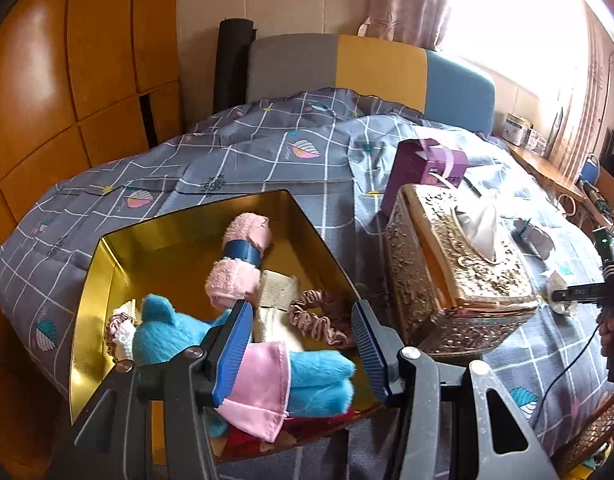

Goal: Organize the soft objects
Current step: 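Carry the white printed packet into the gold tray and open the right tool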

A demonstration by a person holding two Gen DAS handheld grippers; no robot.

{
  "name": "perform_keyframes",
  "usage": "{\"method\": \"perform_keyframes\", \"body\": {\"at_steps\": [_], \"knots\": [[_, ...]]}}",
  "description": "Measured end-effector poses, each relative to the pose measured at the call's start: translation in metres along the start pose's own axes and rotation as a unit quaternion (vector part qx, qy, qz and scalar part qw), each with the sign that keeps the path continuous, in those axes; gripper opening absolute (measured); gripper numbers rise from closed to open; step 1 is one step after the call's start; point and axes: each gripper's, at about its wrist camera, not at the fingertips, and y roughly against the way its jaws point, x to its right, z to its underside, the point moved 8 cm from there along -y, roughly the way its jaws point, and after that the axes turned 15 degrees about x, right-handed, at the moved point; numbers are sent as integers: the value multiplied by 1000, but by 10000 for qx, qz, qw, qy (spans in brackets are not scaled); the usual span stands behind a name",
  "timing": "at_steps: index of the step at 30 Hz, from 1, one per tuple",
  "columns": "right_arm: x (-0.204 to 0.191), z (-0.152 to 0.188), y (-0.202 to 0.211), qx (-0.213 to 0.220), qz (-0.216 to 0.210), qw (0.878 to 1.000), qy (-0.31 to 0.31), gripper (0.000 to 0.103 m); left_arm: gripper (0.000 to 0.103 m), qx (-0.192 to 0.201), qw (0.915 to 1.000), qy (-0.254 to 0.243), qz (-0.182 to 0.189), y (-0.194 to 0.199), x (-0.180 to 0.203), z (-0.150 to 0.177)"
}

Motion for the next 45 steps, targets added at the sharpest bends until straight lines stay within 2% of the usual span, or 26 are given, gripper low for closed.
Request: {"method": "perform_keyframes", "body": {"at_steps": [10, 14, 21, 25, 30, 34, 39, 44, 45], "knots": [[-39, -6, -1, -76, -307, 9993, -186, 40, 52, 83, 9998, 158, 110, 10, -8, -4], [-49, -17, 1, -10, -298, 9994, -168, 40, 52, 87, 9998, 199, -29, 11, -20, -2], [-77, -65, 19, 314, -491, 9982, -116, 40, 52, 55, 9994, 274, -227, 10, -36, 3], [-123, -101, 48, 734, -947, 9927, 126, 40, 52, -2, 9988, 326, -359, 8, -48, 7], [-206, -126, 98, 1272, -1767, 9731, 751, 40, 52, -46, 9977, 429, -528, 7, -64, 12], [-281, -118, 131, 1428, -2454, 9481, 1434, 40, 52, -47, 9968, 496, -625, 9, -73, 13], [-362, -77, 148, 1160, -3075, 9184, 2204, 40, 52, -35, 9953, 597, -756, 11, -88, 14], [-425, -24, 132, 590, -3305, 8964, 2895, 40, 52, -31, 9936, 690, -897, 14, -103, 15], [-433, -14, 125, 497, -3265, 8952, 2992, 40, 52, -23, 9931, 712, -928, 15, -106, 15]]}}
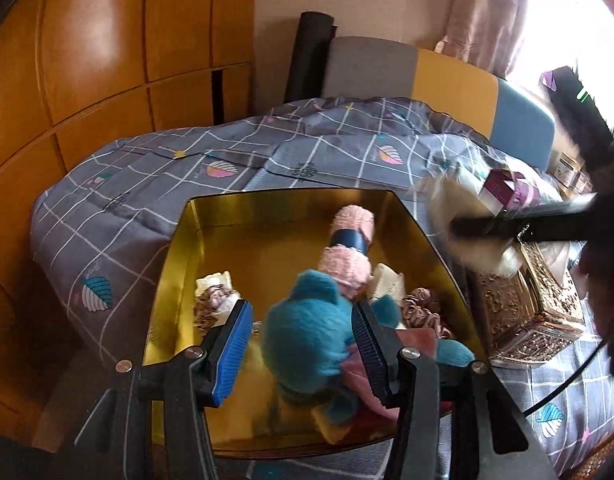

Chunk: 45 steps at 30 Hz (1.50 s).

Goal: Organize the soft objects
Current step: 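Carry the white printed packet into the gold tray and open the right tool, then move both open tools back toward the white glove and sponge on the bedspread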

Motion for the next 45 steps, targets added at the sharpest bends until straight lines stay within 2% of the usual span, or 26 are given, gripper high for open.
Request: {"method": "perform_keyframes", "body": {"at_steps": [3, 7, 12, 14, 16, 21, 25, 34, 38, 45], "knots": [[-11, 14, -34, -278, 124, 9995, 38, 40, 52, -9, 9999, 75, -75, -2, -8, 0], [-22, 29, -63, -429, 233, 9988, 24, 41, 52, -11, 9998, 126, -120, -3, -14, 1], [-37, 35, -66, -325, 130, 9993, 94, 46, 52, -39, 9998, 148, -153, -6, -17, 2], [-37, 31, -58, -157, 157, 9997, 105, 56, 52, -24, 9997, 153, -170, -5, -17, 2], [-36, 26, -52, -5, 176, 9998, 72, 59, 52, 5, 9997, 142, -181, -4, -17, 1], [-29, 18, -25, 350, 403, 9986, 57, 60, 52, 48, 9998, 108, -165, -2, -14, -1], [-23, 13, 2, 684, 632, 9955, 154, 66, 52, 105, 9999, 43, -118, 2, -8, -3], [4, 11, 62, 1338, 900, 9869, 67, 68, 52, 166, 9998, -88, 6, 10, 6, -6], [23, 15, 89, 1569, 1028, 9822, -67, 68, 52, 221, 9996, -165, 52, 15, 14, -9], [78, 32, 133, 1760, 1604, 9704, -400, 70, 52, 320, 9988, -340, 173, 24, 30, -15]]}}
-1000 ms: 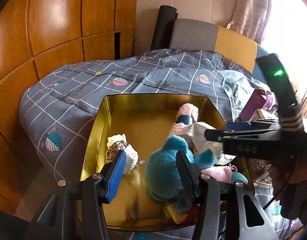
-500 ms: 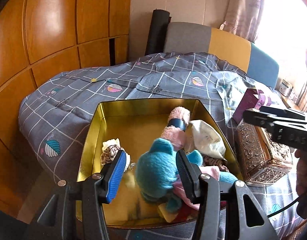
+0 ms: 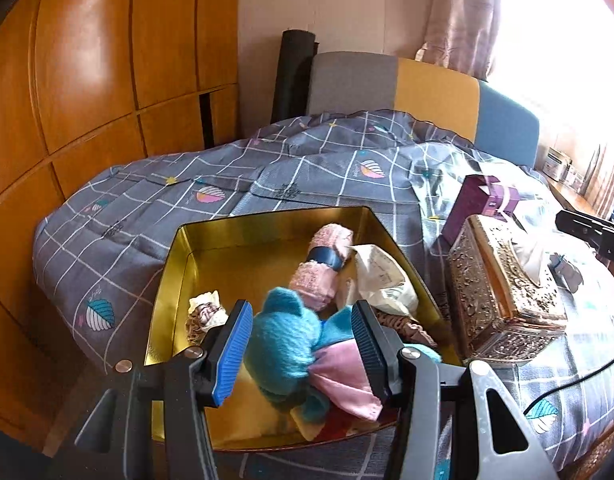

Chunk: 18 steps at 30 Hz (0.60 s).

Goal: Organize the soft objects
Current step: 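Move both open tools back toward the white glove and sponge on the bedspread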

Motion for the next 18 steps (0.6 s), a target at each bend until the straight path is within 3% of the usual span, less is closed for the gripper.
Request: {"method": "perform_keyframes", "body": {"at_steps": [8, 18], "knots": [[107, 25, 21, -213, 1074, 9933, -380, 73, 52, 145, 9994, -238, 195, 7, 25, -14], [249, 68, 52, -434, 2370, 9647, -1066, 73, 52, 194, 9968, -594, 495, 11, 66, -23]]}}
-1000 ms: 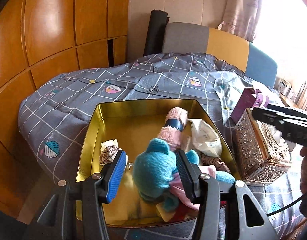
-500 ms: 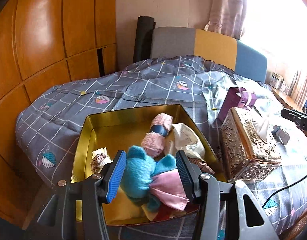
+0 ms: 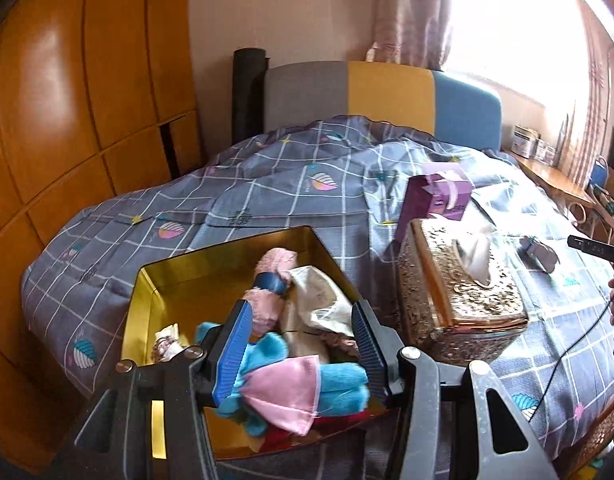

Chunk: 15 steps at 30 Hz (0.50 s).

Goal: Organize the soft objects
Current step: 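Move both open tools back toward the white glove and sponge on the bedspread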

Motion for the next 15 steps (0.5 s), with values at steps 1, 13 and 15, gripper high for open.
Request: {"method": "perform_keyframes", "body": {"at_steps": [1, 13, 15], "knots": [[12, 1, -5, -36, 105, 9999, -60, 73, 52, 4, 10000, -30, 28, 0, 4, -1], [119, 44, -39, -762, 1009, 9836, -1289, 73, 52, 82, 9968, -443, 656, 0, 71, -17], [129, 49, -40, -852, 1078, 9784, -1542, 73, 52, 107, 9957, -528, 754, 1, 83, -19]]}}
